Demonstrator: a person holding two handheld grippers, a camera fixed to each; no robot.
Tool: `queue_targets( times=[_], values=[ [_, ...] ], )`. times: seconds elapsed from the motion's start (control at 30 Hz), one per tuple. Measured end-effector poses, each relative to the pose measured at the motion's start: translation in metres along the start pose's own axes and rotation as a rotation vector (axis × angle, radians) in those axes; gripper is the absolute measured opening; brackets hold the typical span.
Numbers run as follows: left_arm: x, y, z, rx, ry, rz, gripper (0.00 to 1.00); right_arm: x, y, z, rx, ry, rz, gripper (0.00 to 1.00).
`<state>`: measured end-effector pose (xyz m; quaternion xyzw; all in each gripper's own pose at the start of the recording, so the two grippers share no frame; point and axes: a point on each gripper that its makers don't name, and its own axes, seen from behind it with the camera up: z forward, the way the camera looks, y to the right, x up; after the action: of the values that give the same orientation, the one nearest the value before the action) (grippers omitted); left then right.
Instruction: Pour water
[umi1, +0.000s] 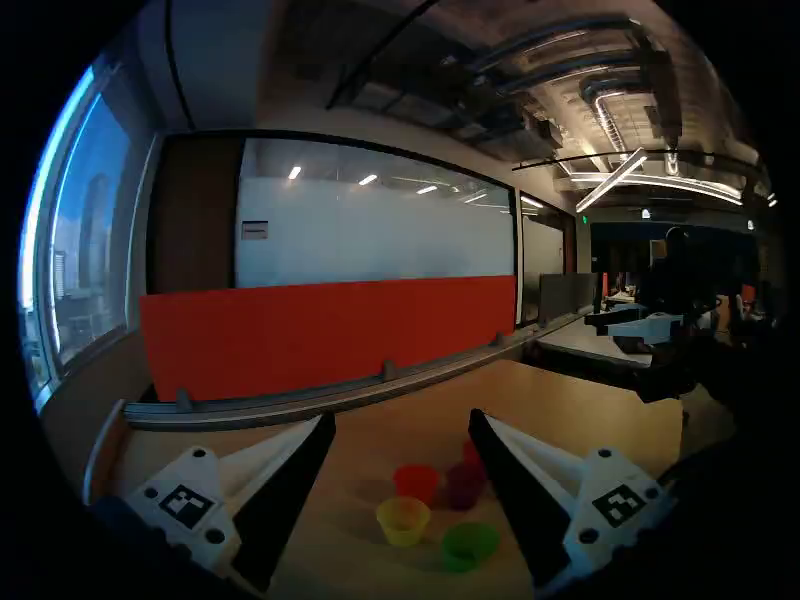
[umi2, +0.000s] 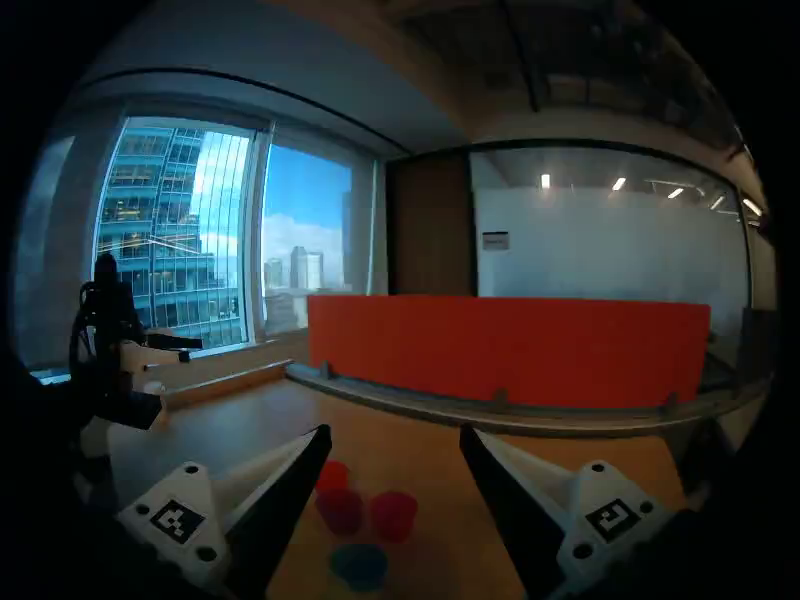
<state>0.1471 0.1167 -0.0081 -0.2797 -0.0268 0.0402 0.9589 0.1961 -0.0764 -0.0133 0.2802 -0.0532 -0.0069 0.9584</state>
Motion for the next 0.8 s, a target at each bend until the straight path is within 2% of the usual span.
queue_targets(
  times=[0.4, 0.8],
  values=[
    [-0.027, 0.009, 0.006, -0.079, -0.066, 0.012, 1.0, -0.023, -0.021, 0.002, 0.094, -0.1, -0.066, 1.0],
    [-0.063, 0.018, 0.007, -0.134, -0.124, 0.007, 0.99, -0.062, -0.028, 0.003, 0.136, -0.2, -0.073, 1.0]
  ],
)
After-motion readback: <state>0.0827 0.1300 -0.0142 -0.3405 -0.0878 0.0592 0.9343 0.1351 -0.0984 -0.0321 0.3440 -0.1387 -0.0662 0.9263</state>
